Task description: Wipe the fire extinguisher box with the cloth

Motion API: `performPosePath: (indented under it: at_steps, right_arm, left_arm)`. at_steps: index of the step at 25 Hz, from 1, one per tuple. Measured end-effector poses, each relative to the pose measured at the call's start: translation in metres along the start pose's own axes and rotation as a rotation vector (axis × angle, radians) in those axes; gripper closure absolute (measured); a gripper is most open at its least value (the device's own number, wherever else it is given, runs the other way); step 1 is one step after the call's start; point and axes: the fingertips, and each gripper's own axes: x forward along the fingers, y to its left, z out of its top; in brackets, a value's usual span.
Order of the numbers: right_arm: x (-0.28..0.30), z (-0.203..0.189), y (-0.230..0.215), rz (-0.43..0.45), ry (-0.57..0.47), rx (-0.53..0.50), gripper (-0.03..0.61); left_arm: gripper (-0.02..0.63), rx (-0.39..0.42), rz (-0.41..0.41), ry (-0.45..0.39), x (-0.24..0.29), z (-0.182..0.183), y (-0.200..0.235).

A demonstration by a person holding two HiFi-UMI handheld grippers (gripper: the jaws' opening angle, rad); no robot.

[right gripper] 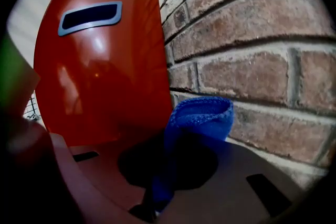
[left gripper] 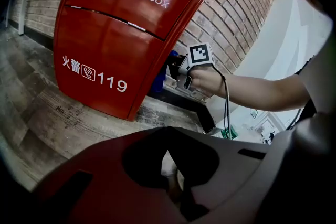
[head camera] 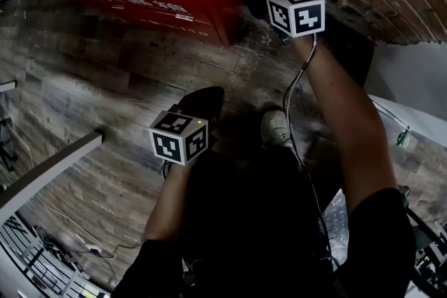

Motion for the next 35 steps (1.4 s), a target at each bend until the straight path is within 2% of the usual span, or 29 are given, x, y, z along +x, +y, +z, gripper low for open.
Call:
performPosePath:
  at_steps: [11,17,21,26,35]
  right_arm:
    - [0.032,-0.092,0.005,0.021,0.113,0.111,0.537]
    - [0.022,-0.103,0.024,0.058,0.121,0.152,0.537]
    - [0.001,-0.083,0.046,0.109,0.084,0.107,0.537]
    - [-0.031,-0.032,0.065,0.134,-0.01,0.022,0.537]
    - [-0.1,0.086,0.096,0.161,-0.322,-0.025,0.537]
  left_arm:
    - [0.615,0.012,-0.007,0.042,0.017,-0.003,-0.001]
    - [0.615,0.019,-0.035,0.041,0.021,-0.003,-0.008]
    - [0.615,0.009,-0.053,0.025,0.018,-0.003,-0.012]
    - [0.615,-0.003,-0.073,-0.014,0.007,-0.001,-0.017]
    - [0.615,-0.034,-0.103,-0.077,-0.013,0.002,-0.024]
